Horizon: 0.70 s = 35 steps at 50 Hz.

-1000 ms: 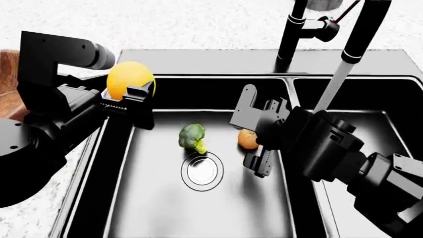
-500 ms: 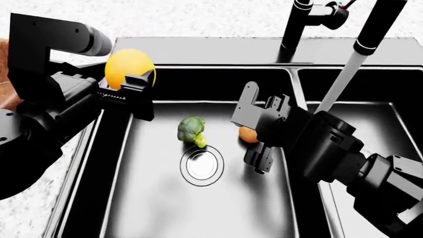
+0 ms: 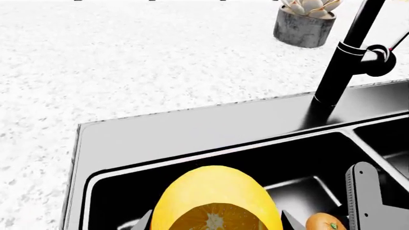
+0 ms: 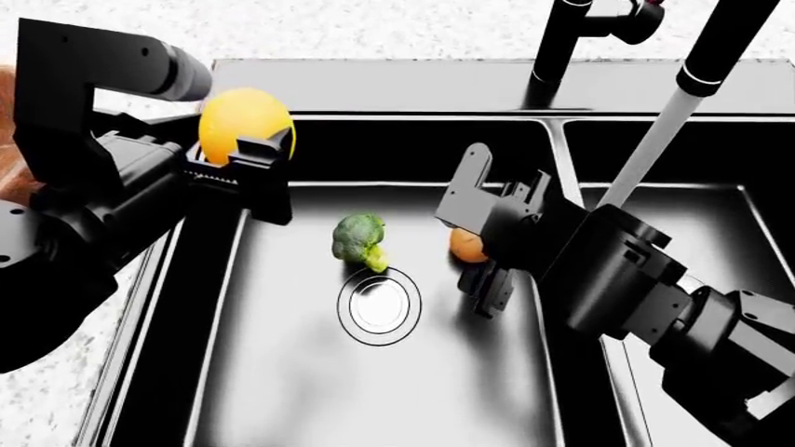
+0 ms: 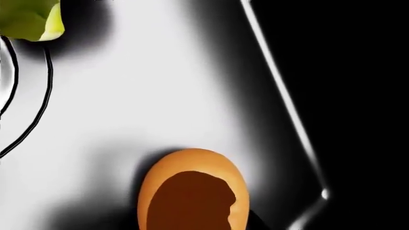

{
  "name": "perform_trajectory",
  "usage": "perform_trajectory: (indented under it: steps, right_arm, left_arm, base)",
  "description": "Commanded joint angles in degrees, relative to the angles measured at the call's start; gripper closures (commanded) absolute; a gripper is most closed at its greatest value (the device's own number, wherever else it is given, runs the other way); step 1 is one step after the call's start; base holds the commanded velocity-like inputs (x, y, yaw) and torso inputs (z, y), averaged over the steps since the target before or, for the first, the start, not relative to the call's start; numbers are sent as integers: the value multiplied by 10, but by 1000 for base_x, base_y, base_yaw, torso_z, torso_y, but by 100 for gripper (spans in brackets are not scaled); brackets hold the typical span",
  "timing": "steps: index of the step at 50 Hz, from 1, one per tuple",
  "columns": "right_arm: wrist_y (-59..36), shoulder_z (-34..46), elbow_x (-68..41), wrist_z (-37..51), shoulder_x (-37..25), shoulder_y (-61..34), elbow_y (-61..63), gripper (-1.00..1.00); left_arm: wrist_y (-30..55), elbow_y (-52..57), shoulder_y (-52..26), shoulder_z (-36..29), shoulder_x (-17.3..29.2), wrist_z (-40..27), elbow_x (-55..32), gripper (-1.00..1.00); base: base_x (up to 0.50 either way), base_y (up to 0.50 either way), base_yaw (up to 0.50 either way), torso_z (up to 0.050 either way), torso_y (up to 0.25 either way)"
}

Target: Pick the oranges and tangerines from the sink and place them in one bowl. Place the broccoli in the other bowl. Then turn off the sink faucet.

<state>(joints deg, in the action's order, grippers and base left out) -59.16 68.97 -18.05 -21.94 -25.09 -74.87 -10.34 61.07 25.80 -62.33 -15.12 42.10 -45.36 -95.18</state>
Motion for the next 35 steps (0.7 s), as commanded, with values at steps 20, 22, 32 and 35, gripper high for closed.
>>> perform_trajectory:
  steps: [20, 22, 32, 35]
  right_arm:
    - [69, -2, 32, 7, -13, 18, 4, 100]
    - [87, -2, 32, 3, -17, 20, 5, 100]
    - [133, -14, 27, 0, -24, 29, 4, 100]
    - [149, -24, 17, -3, -25, 34, 2, 100]
  left_arm:
    - [-13, -2, 4, -6, -3, 0, 3, 100]
    - [-14, -1, 3, -7, -5, -2, 1, 100]
    - [-15, 3, 5, -4, 2, -6, -9, 100]
    - [-16, 1, 4, -7, -2, -4, -5, 100]
  base:
    - [2, 1, 2, 0, -2]
    - [0, 1, 3, 0, -5]
    - [2, 2, 4, 0, -2]
    - [0, 0, 1, 0, 0]
